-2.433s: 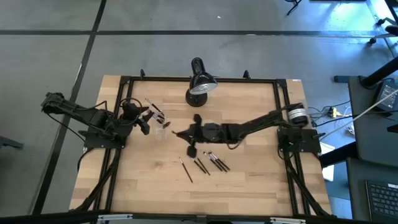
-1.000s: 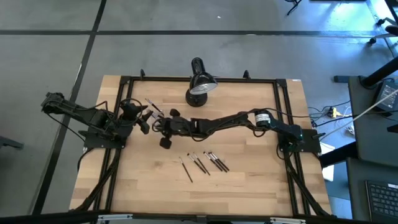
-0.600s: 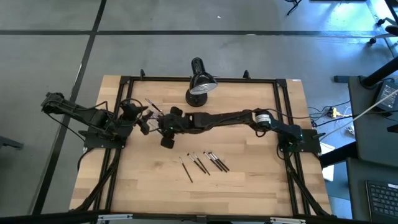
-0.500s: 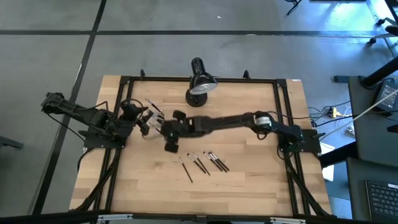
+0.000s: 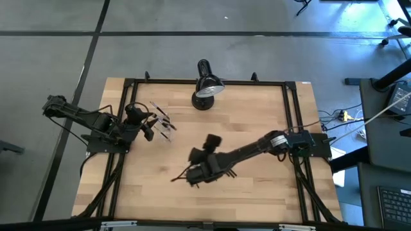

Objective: Sort items
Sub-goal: Put the eyeshadow brush into the transparent organizer

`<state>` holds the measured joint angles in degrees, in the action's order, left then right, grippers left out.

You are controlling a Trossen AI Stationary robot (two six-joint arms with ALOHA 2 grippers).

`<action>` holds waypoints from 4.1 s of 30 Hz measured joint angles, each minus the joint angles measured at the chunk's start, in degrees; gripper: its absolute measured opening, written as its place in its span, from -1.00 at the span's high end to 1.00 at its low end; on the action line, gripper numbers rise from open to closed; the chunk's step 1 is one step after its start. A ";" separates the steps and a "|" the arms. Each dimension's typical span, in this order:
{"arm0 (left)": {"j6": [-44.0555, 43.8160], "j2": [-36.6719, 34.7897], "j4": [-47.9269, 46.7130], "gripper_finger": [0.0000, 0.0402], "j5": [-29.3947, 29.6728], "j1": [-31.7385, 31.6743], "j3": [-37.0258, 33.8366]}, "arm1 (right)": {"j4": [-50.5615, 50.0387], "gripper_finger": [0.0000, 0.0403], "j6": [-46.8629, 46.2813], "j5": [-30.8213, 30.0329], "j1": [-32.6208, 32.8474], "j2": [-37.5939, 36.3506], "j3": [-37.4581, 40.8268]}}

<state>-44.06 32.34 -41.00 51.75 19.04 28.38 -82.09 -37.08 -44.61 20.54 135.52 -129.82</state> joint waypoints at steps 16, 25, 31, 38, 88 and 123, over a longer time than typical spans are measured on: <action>0.11 0.02 -0.14 0.10 0.55 -0.01 0.00 | 15.23 0.26 -3.16 22.08 -3.34 -19.40 34.07; -0.39 0.02 1.05 0.10 3.98 0.00 0.00 | 43.20 0.30 -10.55 34.47 -5.91 -32.67 59.96; -0.28 0.07 2.40 0.10 5.15 -0.01 0.00 | 45.35 0.46 -13.41 36.89 -5.64 -30.03 63.67; 0.06 0.07 2.24 0.10 4.85 -0.01 0.00 | 45.88 0.51 -12.11 38.36 -5.32 -30.35 60.52; 0.66 0.07 2.22 0.10 4.20 -0.01 0.00 | 43.33 0.89 -7.24 38.62 -4.43 -24.81 58.75; 16.26 -0.35 12.16 0.10 20.61 2.16 3.93 | 110.16 0.88 27.45 33.83 -21.98 -12.30 42.78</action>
<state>-27.80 31.98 -28.84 72.36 21.20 32.32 28.07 -9.63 -10.79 -1.44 123.23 -87.04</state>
